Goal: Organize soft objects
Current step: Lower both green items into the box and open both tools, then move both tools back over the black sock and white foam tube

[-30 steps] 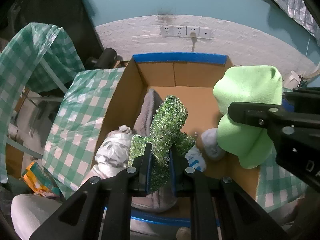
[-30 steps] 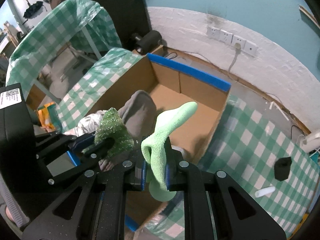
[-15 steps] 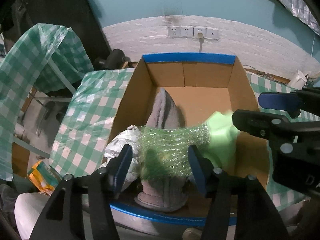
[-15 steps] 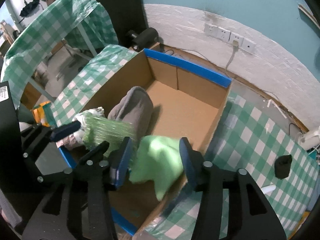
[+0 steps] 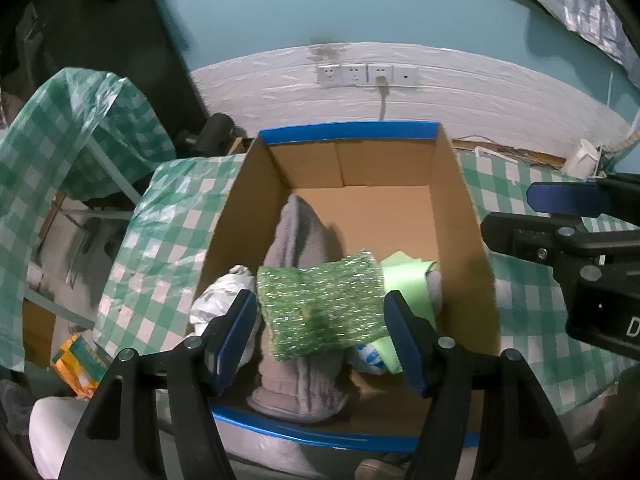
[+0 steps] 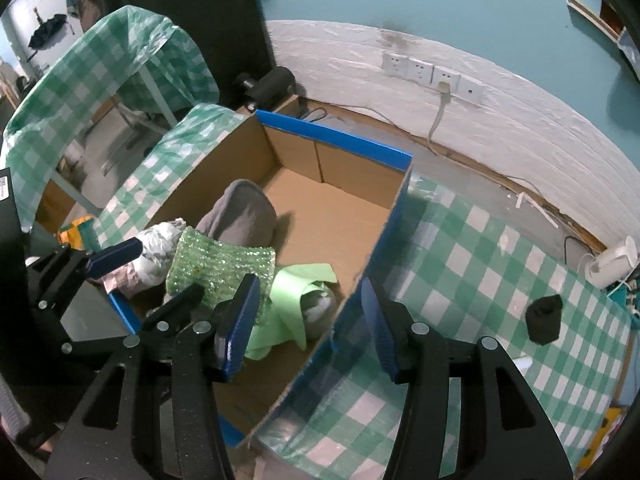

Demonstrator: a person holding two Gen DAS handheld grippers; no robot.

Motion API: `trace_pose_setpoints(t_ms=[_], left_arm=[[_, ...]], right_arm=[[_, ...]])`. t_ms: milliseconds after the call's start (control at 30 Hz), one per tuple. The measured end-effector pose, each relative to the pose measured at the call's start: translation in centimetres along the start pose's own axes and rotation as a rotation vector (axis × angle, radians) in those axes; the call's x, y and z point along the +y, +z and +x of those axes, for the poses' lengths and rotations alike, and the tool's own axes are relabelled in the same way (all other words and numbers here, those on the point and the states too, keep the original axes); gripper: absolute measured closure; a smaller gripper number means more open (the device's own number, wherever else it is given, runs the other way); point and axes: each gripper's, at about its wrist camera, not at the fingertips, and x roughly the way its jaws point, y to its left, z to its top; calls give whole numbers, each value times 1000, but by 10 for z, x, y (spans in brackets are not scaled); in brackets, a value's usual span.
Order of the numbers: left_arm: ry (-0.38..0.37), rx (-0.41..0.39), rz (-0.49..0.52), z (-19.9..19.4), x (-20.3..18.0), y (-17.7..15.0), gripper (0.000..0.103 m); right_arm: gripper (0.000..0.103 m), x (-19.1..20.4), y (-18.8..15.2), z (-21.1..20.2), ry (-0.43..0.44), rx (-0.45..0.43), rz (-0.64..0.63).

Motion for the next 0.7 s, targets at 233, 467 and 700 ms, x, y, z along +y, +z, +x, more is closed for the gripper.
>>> trace_pose_setpoints(t_ms=[233, 467, 700], left_arm=[[-13, -16, 37, -10, -20, 3, 36], [-28, -33, 71, -17, -39, 5, 35], [-38, -48, 115, -22, -62, 9, 31]], right_arm=[[49, -12, -11, -14, -21, -9, 1], [49, -37, -28, -24, -53, -7, 31], [49, -63, -46, -36, -81, -8, 61]])
